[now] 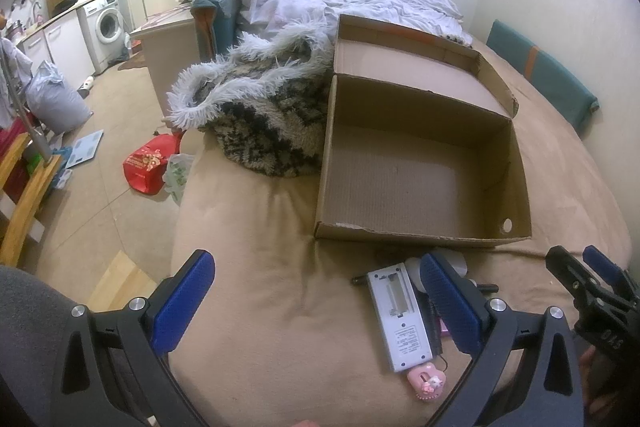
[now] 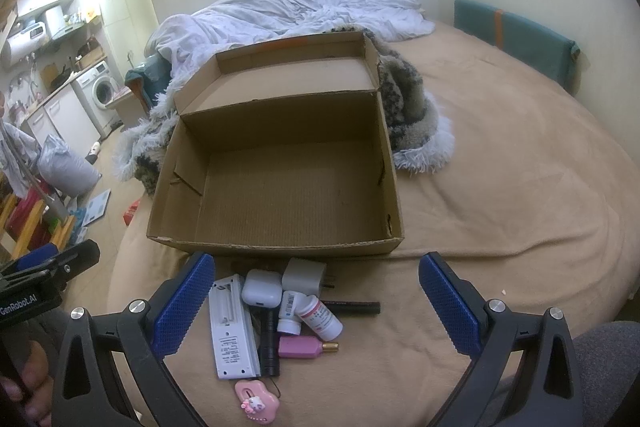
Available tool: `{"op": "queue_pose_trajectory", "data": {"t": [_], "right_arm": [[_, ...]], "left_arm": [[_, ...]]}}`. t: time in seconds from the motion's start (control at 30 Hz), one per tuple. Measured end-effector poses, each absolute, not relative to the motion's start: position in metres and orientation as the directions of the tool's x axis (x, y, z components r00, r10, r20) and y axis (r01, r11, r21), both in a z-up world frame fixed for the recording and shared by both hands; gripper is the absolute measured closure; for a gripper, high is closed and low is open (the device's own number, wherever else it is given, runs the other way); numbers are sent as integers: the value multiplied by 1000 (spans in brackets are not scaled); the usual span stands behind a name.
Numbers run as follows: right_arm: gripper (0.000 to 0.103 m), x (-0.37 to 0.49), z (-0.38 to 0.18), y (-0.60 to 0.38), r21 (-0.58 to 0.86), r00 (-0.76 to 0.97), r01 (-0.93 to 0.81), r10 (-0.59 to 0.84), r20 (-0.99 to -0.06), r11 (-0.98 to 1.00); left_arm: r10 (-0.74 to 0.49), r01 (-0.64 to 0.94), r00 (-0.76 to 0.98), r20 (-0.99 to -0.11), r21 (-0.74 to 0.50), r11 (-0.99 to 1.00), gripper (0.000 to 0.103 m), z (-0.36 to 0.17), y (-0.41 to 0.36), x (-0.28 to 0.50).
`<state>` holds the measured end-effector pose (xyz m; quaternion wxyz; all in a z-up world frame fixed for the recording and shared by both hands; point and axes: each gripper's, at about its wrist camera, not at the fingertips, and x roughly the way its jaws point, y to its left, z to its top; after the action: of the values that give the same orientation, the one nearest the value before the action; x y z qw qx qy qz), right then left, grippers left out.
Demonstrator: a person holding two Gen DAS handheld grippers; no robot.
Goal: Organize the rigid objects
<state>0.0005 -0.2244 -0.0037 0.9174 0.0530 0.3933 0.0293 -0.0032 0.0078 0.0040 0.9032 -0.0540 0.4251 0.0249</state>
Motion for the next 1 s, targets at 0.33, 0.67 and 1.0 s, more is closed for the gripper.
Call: {"op": "queue_pose_trajectory", "data": {"t": [0.33,0.67,1.0], "right_arm": [[0,1,-3,-225,128,689,-14,102,-718,992],[0,14,-17,-241,172,613,-7,140,-778,985],[0,25,-50,-259,224,495,94,150,-856,970]], "left_arm": [[2,-91,610,-792,-68,994,1,-1,8,-2],[-12,-67,487,-873,-51,996,1,-21,-5,17],[-153,-101,210,-966,-177,979,15,-97,-40,44]]}}
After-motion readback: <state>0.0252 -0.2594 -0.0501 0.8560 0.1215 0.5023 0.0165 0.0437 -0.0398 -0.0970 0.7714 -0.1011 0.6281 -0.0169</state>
